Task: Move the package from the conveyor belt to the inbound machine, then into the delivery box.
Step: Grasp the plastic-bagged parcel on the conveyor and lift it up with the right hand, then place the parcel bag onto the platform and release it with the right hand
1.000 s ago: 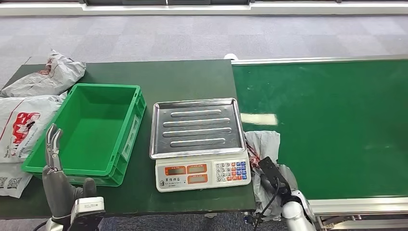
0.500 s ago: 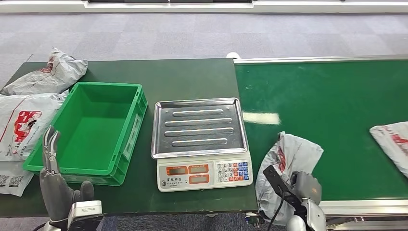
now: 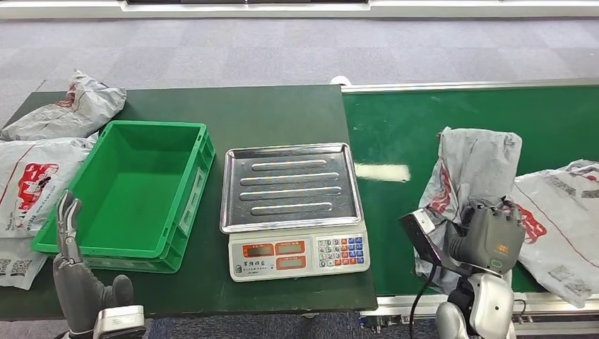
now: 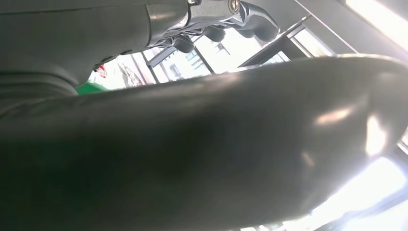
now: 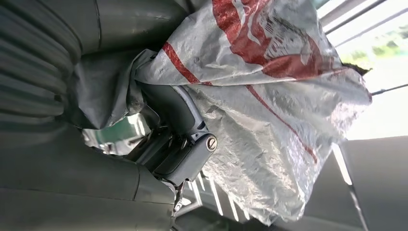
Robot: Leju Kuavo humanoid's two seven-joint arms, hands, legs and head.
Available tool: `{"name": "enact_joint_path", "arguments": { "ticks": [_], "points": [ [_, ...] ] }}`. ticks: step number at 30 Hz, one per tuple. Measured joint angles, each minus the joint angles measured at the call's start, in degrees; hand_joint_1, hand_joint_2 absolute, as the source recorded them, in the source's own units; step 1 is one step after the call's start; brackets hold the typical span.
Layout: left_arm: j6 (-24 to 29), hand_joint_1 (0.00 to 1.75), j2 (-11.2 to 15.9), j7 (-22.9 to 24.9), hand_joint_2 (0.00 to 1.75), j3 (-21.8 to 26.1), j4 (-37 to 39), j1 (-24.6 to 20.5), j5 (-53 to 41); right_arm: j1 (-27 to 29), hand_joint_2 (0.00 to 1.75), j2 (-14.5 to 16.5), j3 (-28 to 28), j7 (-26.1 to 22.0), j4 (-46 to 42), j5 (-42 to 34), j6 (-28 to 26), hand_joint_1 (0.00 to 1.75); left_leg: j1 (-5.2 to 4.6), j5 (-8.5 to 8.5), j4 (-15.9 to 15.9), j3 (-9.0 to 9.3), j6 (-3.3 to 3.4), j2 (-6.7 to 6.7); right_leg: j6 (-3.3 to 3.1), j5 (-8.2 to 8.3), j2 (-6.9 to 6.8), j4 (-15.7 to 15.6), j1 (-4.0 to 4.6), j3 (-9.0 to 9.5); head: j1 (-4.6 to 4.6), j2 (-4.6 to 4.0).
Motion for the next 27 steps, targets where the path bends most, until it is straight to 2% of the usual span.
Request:
{"name": "enact_joint_path", "arguments": {
  "ticks": [2, 5, 10, 13, 18, 21, 24, 27],
  "points": [
    [0.04, 0.00, -0.02, -0.43, 0.00, 0.00, 0.03, -0.06, 0.53, -3.10, 1.75, -0.94, 2.00, -1.39, 0.17, 1.11, -0.80, 1.75, 0.00, 0.02, 0.00, -0.05, -0.01, 0.05, 0.00, 0.04, 0.05, 0.02, -0.01, -0.05, 0.01, 0.00],
    [-0.10, 0.00, -0.02, -1.19, 0.00, -0.01, 0.32, -0.58, 1.87, -11.44, 1.75, -2.02, 6.95, -4.44, 1.89, 2.55, -1.93, 1.75, 0.00, 0.11, 0.00, -0.04, -0.02, 0.33, -0.03, 0.21, 0.35, 0.04, 0.00, -0.20, 0.00, 0.00],
    [-1.10, 0.00, -0.02, -2.90, 0.00, -0.09, 2.49, -3.33, 4.49, -26.57, 1.75, -2.51, 17.80, -8.96, 8.29, -1.79, -1.83, 1.75, 0.02, 0.50, 0.01, 0.21, -0.09, 0.37, -0.13, 0.52, 0.40, 0.10, 0.04, -0.50, -0.01, 0.00],
    [-1.22, 0.00, -0.02, -3.32, 0.00, -0.15, 3.62, -4.23, 4.81, -30.49, 1.75, -2.53, 22.50, -9.20, 10.87, -2.99, -2.09, 1.75, 0.06, 0.54, 0.01, 0.14, -0.11, 0.19, -0.14, 0.54, 0.24, 0.11, 0.08, -0.50, -0.01, 0.00],
    [-1.22, 0.00, -0.02, -3.44, 0.00, -0.15, 4.61, -4.76, 4.92, -33.97, 1.75, -2.83, 26.64, -10.48, 13.35, -5.75, -2.24, 1.75, 0.06, 0.55, 0.01, 0.01, -0.12, 0.13, -0.13, 0.55, 0.24, 0.12, 0.06, -0.55, 0.00, 0.00],
    [-1.22, 0.00, -0.02, -3.64, 0.00, -0.16, 5.29, -5.71, 5.57, -37.33, 1.75, -1.27, 29.48, -16.07, 16.21, -17.43, 2.04, 1.75, 0.06, 0.57, 0.01, -0.01, -0.14, 0.15, -0.16, 0.57, 0.26, 0.13, 0.07, -0.60, 0.00, 0.00],
    [-1.11, 0.00, -0.02, -4.02, 0.00, -0.24, 6.56, -7.28, 6.72, -41.27, 1.75, 2.22, 31.66, -21.97, 21.40, -35.12, 8.98, 1.75, 0.08, 0.65, 0.01, 0.00, -0.21, 0.15, -0.20, 0.60, 0.25, 0.15, 0.10, -0.65, -0.02, 0.00],
    [-0.72, 0.00, 0.04, -4.51, 0.00, -0.36, 7.87, -7.96, 7.60, -43.69, 1.75, 5.48, 32.73, -25.69, 28.56, -47.47, 12.40, 1.75, 0.13, 0.71, 0.00, 0.00, -0.27, 0.10, -0.21, 0.60, 0.20, 0.17, 0.14, -0.64, -0.02, 0.00]
  ]
}}
